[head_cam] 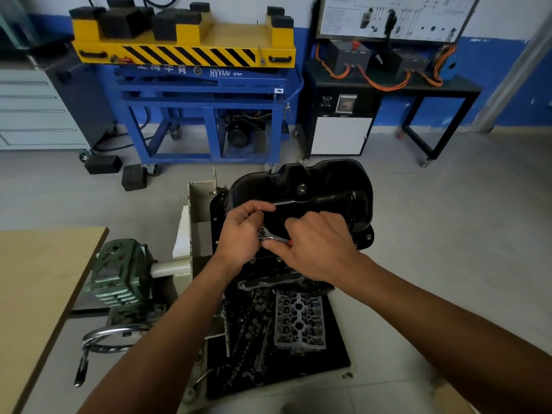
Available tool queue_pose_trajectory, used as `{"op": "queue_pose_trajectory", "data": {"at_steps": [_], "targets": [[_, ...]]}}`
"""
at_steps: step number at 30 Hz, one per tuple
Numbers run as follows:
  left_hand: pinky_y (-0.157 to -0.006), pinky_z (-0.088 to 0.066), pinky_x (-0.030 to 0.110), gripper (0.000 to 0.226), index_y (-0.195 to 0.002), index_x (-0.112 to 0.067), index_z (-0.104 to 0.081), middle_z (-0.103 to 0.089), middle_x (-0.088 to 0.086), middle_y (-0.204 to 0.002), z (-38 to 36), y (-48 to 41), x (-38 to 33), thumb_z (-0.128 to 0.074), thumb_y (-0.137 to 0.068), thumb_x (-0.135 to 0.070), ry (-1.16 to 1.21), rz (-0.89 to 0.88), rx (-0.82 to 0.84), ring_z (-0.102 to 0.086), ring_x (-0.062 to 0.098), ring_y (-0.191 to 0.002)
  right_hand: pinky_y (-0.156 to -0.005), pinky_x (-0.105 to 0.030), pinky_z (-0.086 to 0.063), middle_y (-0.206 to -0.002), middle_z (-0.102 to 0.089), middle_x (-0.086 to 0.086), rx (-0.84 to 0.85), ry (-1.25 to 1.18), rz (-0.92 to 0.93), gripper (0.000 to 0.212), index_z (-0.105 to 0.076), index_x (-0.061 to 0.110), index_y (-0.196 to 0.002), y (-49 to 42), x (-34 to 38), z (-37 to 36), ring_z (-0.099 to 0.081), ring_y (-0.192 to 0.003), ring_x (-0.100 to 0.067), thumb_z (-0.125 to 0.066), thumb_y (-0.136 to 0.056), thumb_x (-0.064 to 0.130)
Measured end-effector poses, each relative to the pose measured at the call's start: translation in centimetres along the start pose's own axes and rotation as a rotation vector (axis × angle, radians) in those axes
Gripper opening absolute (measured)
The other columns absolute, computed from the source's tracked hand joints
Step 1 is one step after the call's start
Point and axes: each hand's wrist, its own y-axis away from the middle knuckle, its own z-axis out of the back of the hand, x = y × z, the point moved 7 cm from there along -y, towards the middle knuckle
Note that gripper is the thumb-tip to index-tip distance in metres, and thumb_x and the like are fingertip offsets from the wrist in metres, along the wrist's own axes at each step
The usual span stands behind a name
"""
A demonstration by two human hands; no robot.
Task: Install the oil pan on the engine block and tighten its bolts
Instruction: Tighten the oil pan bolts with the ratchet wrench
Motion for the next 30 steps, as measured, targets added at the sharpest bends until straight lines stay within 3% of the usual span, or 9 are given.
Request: {"op": "queue_pose_trajectory", "data": {"at_steps": [4, 9, 12, 17, 25, 30], "targets": [[-0.044, -0.037, 0.024, 0.027, -0.095, -0.013, -0.070, -0.047, 0.004, -0.062, 0.0, 0.3, -0.5, -0.046, -0.106, -0.017, -0.004, 0.029, 0.086, -0.040, 0.014, -0.051, -0.053, -0.029, -0.028, -0.054, -0.035, 0.013, 0.032, -0.066, 0.015, 0.055, -0.028, 0.030, -0.057, -0.5, -0.3, 0.2, -0.044, -0.055, -0.014, -0.052, -0.089, 0.067], [-0.050, -0.034, 0.018, 0.026, -0.092, -0.012, -0.071, -0.054, -0.006, -0.061, 1.2, 1.1, -2.9, -0.052, -0.101, -0.028, 0.082, -0.071, 0.139, -0.041, 0.007, -0.052, -0.055, -0.029, -0.034, -0.061, -0.051, 0.010, 0.020, -0.134, 0.025, 0.040, -0.053, 0.027, -0.066, -2.4, -0.9, 1.4, -0.054, -0.063, -0.015, -0.062, -0.088, 0.059], [-0.051, -0.035, 0.017, 0.026, -0.092, -0.011, -0.069, -0.059, -0.008, -0.066, 1.9, 0.9, -3.7, -0.049, -0.103, -0.022, 0.115, -0.103, 0.141, -0.042, 0.006, -0.053, -0.054, -0.029, -0.033, -0.064, -0.055, 0.010, -0.029, -0.151, 0.040, 0.037, -0.054, 0.027, -0.067, -3.1, -0.5, 2.3, -0.053, -0.064, -0.014, -0.064, -0.088, 0.056], [-0.055, -0.036, 0.020, 0.029, -0.092, -0.011, -0.069, -0.059, -0.005, -0.070, 3.5, 0.9, -2.1, -0.044, -0.105, -0.015, 0.105, -0.060, 0.074, -0.046, 0.006, -0.057, -0.065, -0.035, -0.051, -0.072, -0.063, 0.006, 0.023, -0.180, 0.055, 0.031, -0.068, 0.025, -0.079, -3.2, 1.1, 1.9, -0.061, -0.070, -0.019, -0.062, -0.090, 0.053], [-0.058, -0.036, 0.023, 0.031, -0.089, -0.011, -0.071, -0.060, 0.004, -0.080, 4.7, 0.6, -0.7, -0.045, -0.105, -0.013, 0.122, -0.042, 0.025, -0.047, 0.009, -0.063, -0.062, -0.035, -0.051, -0.070, -0.061, 0.005, 0.046, -0.196, 0.053, 0.030, -0.066, 0.025, -0.078, -3.5, 1.9, 1.3, -0.060, -0.069, -0.020, -0.061, -0.092, 0.050], [-0.057, -0.042, 0.017, 0.030, -0.088, -0.008, -0.069, -0.063, -0.002, -0.075, 4.6, 0.8, -0.4, -0.044, -0.104, -0.011, 0.169, -0.063, -0.001, -0.053, 0.004, -0.063, -0.063, -0.036, -0.052, -0.069, -0.061, 0.007, 0.032, -0.198, 0.077, 0.028, -0.066, 0.025, -0.078, -3.7, 1.9, 1.5, -0.060, -0.068, -0.018, -0.062, -0.091, 0.050]]}}
